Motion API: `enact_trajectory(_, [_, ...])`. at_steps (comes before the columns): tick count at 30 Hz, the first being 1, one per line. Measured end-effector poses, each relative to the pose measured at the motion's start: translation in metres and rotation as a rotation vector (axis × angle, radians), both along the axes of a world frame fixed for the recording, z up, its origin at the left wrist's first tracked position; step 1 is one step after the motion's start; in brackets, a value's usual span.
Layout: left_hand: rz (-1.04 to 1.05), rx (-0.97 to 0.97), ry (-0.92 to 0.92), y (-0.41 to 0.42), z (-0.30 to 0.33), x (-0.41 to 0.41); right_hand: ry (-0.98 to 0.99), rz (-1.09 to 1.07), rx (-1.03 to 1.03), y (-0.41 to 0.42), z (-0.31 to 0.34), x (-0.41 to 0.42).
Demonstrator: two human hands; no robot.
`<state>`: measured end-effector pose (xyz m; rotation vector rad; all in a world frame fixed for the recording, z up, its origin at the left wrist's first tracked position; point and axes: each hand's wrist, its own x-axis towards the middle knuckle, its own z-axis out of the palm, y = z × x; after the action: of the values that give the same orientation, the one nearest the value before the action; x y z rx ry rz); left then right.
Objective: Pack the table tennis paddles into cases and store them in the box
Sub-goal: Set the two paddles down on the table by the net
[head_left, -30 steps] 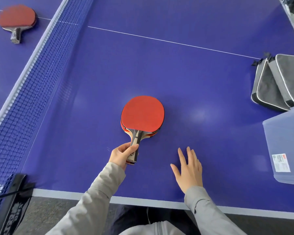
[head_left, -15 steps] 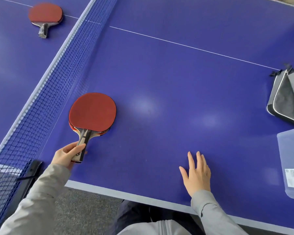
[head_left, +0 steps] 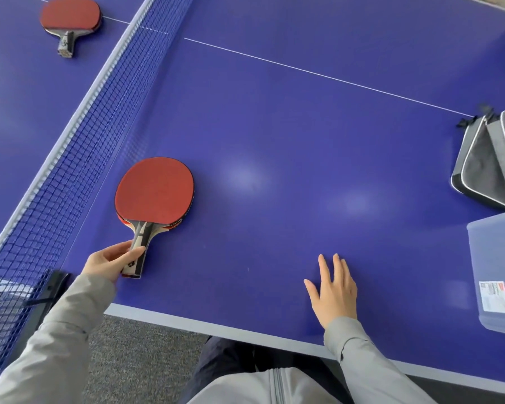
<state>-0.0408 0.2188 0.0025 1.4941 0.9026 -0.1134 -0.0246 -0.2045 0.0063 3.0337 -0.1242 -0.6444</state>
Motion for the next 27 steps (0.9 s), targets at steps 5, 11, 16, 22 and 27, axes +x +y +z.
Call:
enact_trajectory(5, [0.02,0.105,-0.029,-0.016,0.019,-0.005,0.0,-0.001,0.005,0.001,0.0,0.0])
enact_trajectory(11, [0.011,0.204,-0.019,-0.027,0.016,-0.009,-0.001,-0.014,0.021,0.002,0.0,0.0])
enact_trajectory(16, [-0.015,0.283,0.011,-0.03,0.011,-0.01,0.003,-0.023,0.048,0.001,0.002,0.001])
enact_trajectory(22, [-0.084,0.441,0.065,-0.028,0.016,-0.012,0.017,-0.026,0.04,0.001,0.002,-0.001])
enact_trajectory(27, [-0.174,0.598,0.084,-0.032,0.033,-0.015,0.027,-0.029,0.053,0.001,0.004,-0.003])
